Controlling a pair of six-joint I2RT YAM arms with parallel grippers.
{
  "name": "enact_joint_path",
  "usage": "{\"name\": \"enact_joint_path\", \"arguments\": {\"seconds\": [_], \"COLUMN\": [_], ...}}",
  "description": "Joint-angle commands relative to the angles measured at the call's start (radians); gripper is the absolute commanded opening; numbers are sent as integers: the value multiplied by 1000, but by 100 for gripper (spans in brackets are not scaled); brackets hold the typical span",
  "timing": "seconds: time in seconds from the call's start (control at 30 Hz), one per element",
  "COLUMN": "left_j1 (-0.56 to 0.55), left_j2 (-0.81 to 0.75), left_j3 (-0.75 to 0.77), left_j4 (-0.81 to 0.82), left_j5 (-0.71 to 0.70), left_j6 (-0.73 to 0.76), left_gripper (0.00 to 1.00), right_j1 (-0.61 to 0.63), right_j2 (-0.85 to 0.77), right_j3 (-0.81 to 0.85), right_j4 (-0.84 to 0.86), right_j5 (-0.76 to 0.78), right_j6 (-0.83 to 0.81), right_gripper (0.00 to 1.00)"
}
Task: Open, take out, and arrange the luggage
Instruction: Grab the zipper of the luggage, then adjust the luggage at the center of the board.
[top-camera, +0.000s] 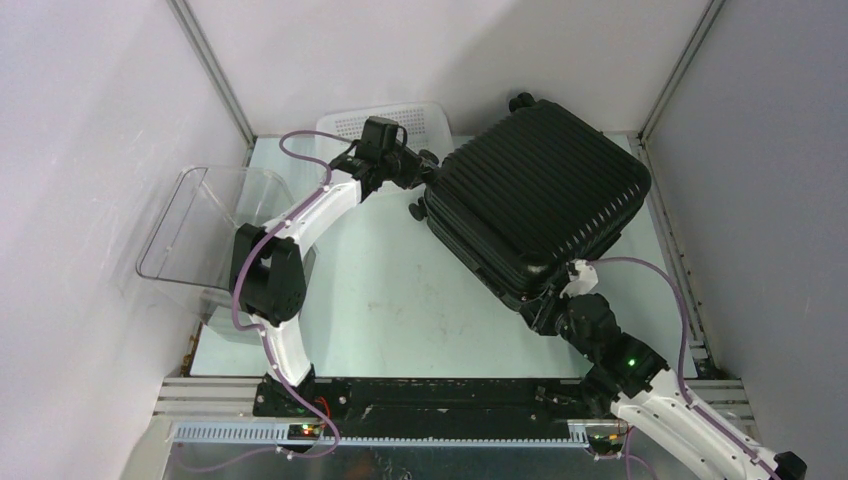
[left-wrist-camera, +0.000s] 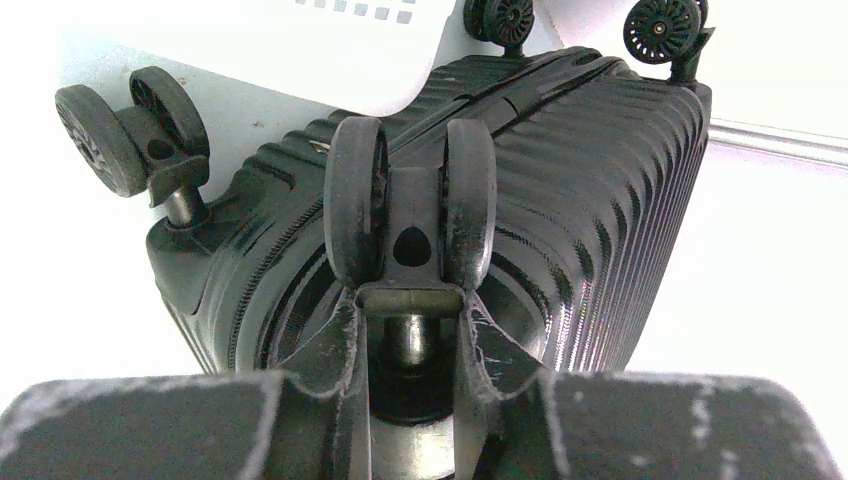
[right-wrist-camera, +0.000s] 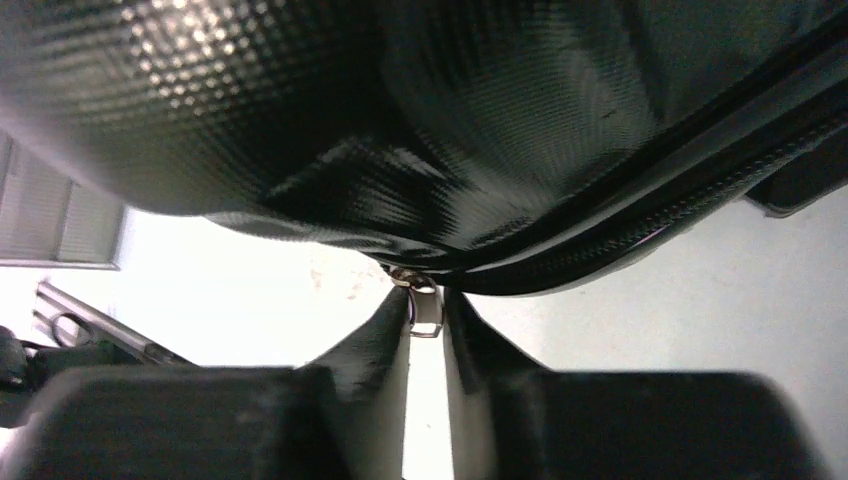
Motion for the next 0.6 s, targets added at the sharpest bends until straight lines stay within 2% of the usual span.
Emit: {"name": "enact_joint_path", "arguments": {"seconds": [0.0,0.07,0.27,0.43,0.57], "left_j1": [1,3,5,8,7], "left_j2": [-24,-18,-4,-1,-1], "left_j3": [9,18,70,75,68], "left_j4": [-18,-29,-82,-87,-77], "left_j5": [7,13,-7,-14,-10], "left_j6": [74,82,123,138,142], "left_gripper": [5,5,4,4,4], "right_j1": [-6,-5,-6,-6,-6], "right_j2": [-51,-90,-172,-118,-75], "right_j3": [15,35,87,110,146], "right_j4": [-4,-81,-275,-300,-378], "right_j5": [48,110,312,366,446], "right_j6": [-5,1,53,50,116], "right_gripper": [5,0,0,0,0]}}
